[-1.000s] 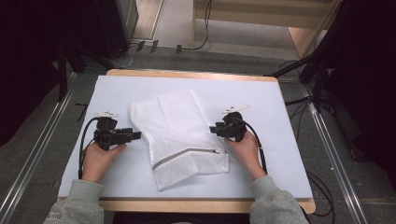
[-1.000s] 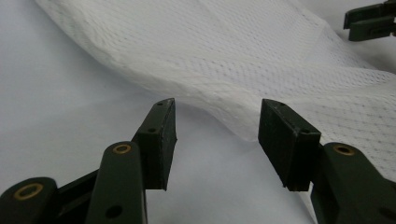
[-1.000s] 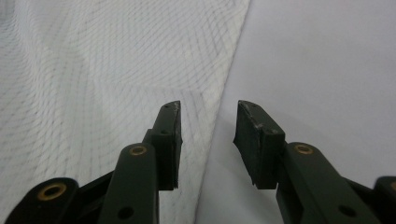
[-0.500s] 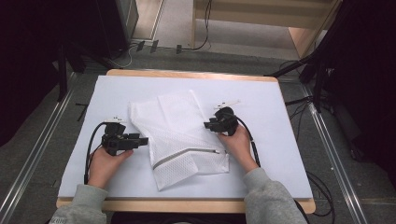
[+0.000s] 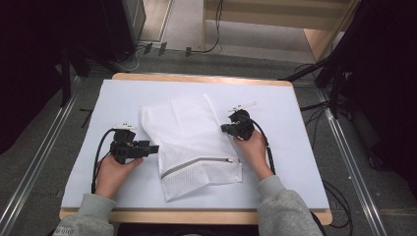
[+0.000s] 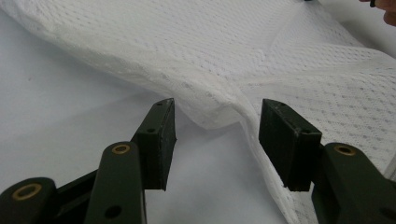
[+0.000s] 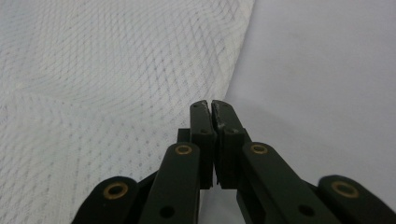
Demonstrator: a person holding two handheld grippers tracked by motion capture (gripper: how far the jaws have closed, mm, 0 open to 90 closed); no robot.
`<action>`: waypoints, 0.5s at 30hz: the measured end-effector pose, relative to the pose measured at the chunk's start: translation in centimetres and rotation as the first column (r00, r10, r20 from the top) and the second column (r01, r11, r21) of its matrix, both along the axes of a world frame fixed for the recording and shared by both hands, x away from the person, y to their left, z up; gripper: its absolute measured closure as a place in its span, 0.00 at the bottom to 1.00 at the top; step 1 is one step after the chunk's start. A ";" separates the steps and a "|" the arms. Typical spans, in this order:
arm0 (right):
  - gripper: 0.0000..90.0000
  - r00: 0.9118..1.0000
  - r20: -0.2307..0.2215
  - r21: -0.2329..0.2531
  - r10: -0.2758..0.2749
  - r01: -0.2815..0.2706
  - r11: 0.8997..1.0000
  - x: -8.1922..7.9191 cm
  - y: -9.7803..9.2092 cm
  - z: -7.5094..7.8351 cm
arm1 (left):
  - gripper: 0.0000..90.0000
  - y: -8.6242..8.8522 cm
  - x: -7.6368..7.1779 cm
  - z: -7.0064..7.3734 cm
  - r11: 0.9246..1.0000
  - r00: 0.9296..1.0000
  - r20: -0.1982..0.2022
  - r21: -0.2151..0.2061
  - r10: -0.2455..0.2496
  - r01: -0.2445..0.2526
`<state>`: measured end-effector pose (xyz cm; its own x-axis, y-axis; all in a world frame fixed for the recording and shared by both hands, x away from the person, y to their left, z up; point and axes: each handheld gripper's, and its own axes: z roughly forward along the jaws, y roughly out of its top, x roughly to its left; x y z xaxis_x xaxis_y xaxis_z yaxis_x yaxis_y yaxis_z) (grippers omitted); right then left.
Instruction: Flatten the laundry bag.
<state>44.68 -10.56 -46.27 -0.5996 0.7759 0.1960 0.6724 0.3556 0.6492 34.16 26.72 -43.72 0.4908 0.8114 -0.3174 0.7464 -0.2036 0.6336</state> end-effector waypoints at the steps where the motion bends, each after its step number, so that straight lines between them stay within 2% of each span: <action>1: 1.00 1.000 0.000 0.001 -0.003 0.003 1.000 0.0 -0.3 0.0 | 0.52 -0.1 0.1 0.0 1.000 1.000 0.000 0.002 -0.006 0.006; 5: 1.00 1.000 -0.001 0.008 -0.024 0.024 1.000 -0.2 -1.0 0.1 | 0.52 -0.9 0.5 -0.1 1.000 1.000 -0.004 -0.004 -0.024 0.024; 8: 1.00 1.000 -0.004 0.009 -0.030 0.030 1.000 -0.3 -1.3 0.1 | 0.54 -1.3 0.7 -0.2 0.999 0.999 -0.010 0.008 -0.035 0.035; 12: 0.99 0.999 -0.008 0.016 -0.052 0.052 0.998 -0.6 -2.4 0.1 | 0.68 -2.0 1.5 -0.8 0.997 0.998 -0.034 0.046 -0.053 0.055; 14: 0.99 0.998 -0.004 0.017 -0.060 0.060 0.998 -0.7 -2.8 0.0 | 0.76 -2.0 1.7 -0.8 0.998 0.998 -0.041 0.039 -0.057 0.059; 15: 0.99 0.998 -0.005 0.017 -0.064 0.064 0.998 -0.8 -3.0 0.1 | 0.78 -1.9 2.2 -1.0 0.998 0.997 -0.064 0.013 -0.052 0.053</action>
<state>43.86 -13.55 -46.22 -0.5478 0.8091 0.2127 0.6965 0.3002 0.6518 36.36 24.82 -44.76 0.5124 0.7897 -0.3375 0.7728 -0.2527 0.5822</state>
